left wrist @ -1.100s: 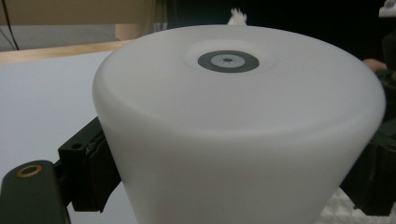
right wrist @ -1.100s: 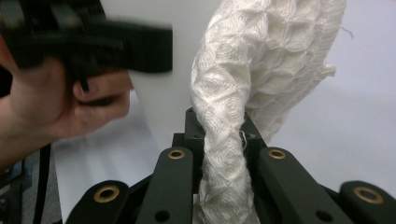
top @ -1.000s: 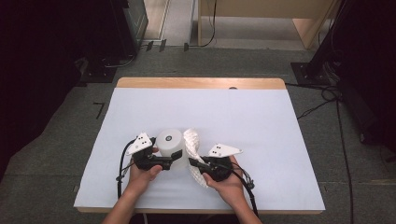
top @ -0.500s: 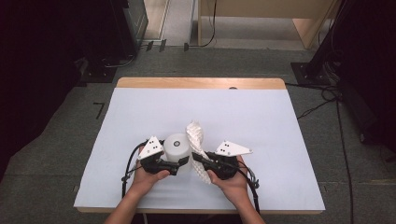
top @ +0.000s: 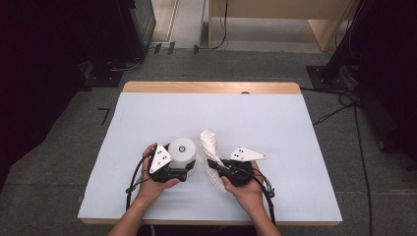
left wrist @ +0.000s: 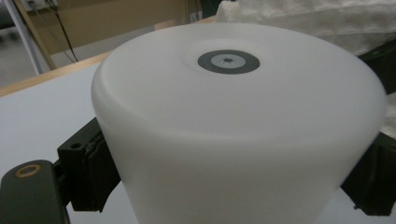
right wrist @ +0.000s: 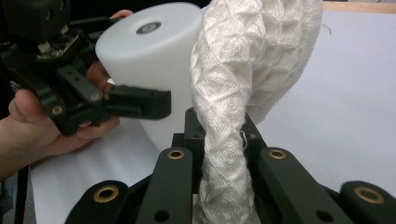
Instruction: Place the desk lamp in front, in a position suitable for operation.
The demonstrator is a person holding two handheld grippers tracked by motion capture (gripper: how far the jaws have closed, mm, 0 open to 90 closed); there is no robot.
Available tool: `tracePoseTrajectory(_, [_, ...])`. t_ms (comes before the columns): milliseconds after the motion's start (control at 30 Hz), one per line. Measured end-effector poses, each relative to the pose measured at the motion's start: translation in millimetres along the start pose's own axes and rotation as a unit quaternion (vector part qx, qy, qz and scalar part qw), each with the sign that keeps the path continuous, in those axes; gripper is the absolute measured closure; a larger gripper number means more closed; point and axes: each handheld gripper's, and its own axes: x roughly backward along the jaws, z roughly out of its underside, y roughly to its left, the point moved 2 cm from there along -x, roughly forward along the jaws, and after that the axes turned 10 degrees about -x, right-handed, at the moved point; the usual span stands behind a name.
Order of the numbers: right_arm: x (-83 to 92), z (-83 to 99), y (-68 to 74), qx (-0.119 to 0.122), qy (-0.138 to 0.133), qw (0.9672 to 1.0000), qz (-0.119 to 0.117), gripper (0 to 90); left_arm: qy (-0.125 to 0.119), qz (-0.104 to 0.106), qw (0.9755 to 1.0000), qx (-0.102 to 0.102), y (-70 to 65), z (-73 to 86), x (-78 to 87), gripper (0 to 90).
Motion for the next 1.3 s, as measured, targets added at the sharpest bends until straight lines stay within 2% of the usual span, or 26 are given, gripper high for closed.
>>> tracePoseTrajectory(67, [-0.4, 0.5, -1.1, -0.001, 0.000, 1.0000, 0.000, 80.6, 0.001, 0.005, 1.0000, 0.004, 0.2, 0.6, -0.1, 8.6])
tracePoseTrajectory(133, [-0.9, 1.1, -1.7, -0.005, 0.001, 1.0000, 0.000, 80.6, 0.004, 0.005, 0.9997, 0.022, 1.9, 1.2, -0.4, 8.3])
tracePoseTrajectory(233, [-1.4, 1.5, -2.2, -0.004, 0.001, 1.0000, 0.001, 80.6, 0.010, -0.013, 0.9989, 0.044, 2.1, 1.0, 1.1, 0.0])
tracePoseTrajectory(333, [-0.7, 1.3, -3.0, -0.003, -0.001, 1.0000, 0.001, 80.6, 0.000, -0.041, 0.9973, 0.061, -2.2, 2.8, 5.8, 0.0])
tracePoseTrajectory(400, [-0.1, 0.9, -3.6, -0.006, -0.002, 1.0000, 0.002, 80.6, 0.006, -0.053, 0.9965, 0.064, -7.7, 2.8, 4.6, 0.0])
tracePoseTrajectory(433, [0.0, 0.8, -4.0, -0.006, -0.003, 1.0000, 0.003, 80.6, 0.018, -0.069, 0.9953, 0.065, -11.1, 1.7, 2.7, 0.0])
tracePoseTrajectory(500, [-0.5, 1.1, -4.3, -0.008, -0.003, 1.0000, 0.002, 80.6, 0.028, -0.084, 0.9938, 0.066, -14.6, -0.7, 0.2, 0.0])
tracePoseTrajectory(567, [-1.1, 2.2, -4.2, -0.007, 0.001, 1.0000, 0.002, 80.6, 0.025, -0.085, 0.9940, 0.065, -17.5, -2.2, -0.4, 5.3])
tracePoseTrajectory(600, [-1.7, 2.8, -3.8, -0.008, 0.001, 1.0000, 0.002, 80.6, 0.027, -0.087, 0.9942, 0.058, -18.2, -2.5, -0.3, 7.9])
tracePoseTrajectory(800, [-4.5, 4.5, -2.4, -0.009, 0.007, 0.9999, -0.001, 80.6, 0.019, -0.065, 0.9955, 0.066, -9.3, -0.1, 2.9, 8.7])
tracePoseTrajectory(867, [-5.2, 4.5, -2.7, -0.006, 0.007, 1.0000, -0.001, 80.5, 0.008, -0.038, 0.9964, 0.075, -3.7, -0.4, 5.3, 8.7])
tracePoseTrajectory(900, [-5.8, 4.8, -2.5, -0.008, 0.009, 0.9999, -0.002, 80.6, -0.013, 0.001, 0.9956, 0.092, 0.9, -1.9, 8.2, 8.7])
tracePoseTrajectory(933, [-5.8, 4.8, -2.5, -0.008, 0.009, 0.9999, -0.002, 80.6, -0.013, 0.001, 0.9956, 0.092, 0.9, -1.9, 8.2, 8.7])
tracePoseTrajectory(967, [-7.5, 5.9, -1.7, -0.008, 0.011, 0.9999, -0.004, 80.6, -0.027, 0.020, 0.9943, 0.101, 2.8, -3.1, 10.1, 8.7])
tracePoseTrajectory(1067, [-9.6, 7.4, 0.3, -0.008, 0.014, 0.9998, -0.013, 80.6, -0.039, 0.031, 0.9932, 0.105, 4.5, -4.9, 12.9, 8.7])
tracePoseTrajectory(1200, [-12.5, 8.7, 9.1, -0.001, 0.020, 0.9994, -0.028, 80.6, -0.025, 0.045, 0.9941, 0.095, 2.3, -2.6, 9.6, 8.7])
tracePoseTrajectory(1300, [-12.6, 8.0, 11.8, 0.004, 0.019, 0.9994, -0.028, 80.6, -0.018, 0.052, 0.9946, 0.087, -1.5, -2.4, 6.9, 8.7])
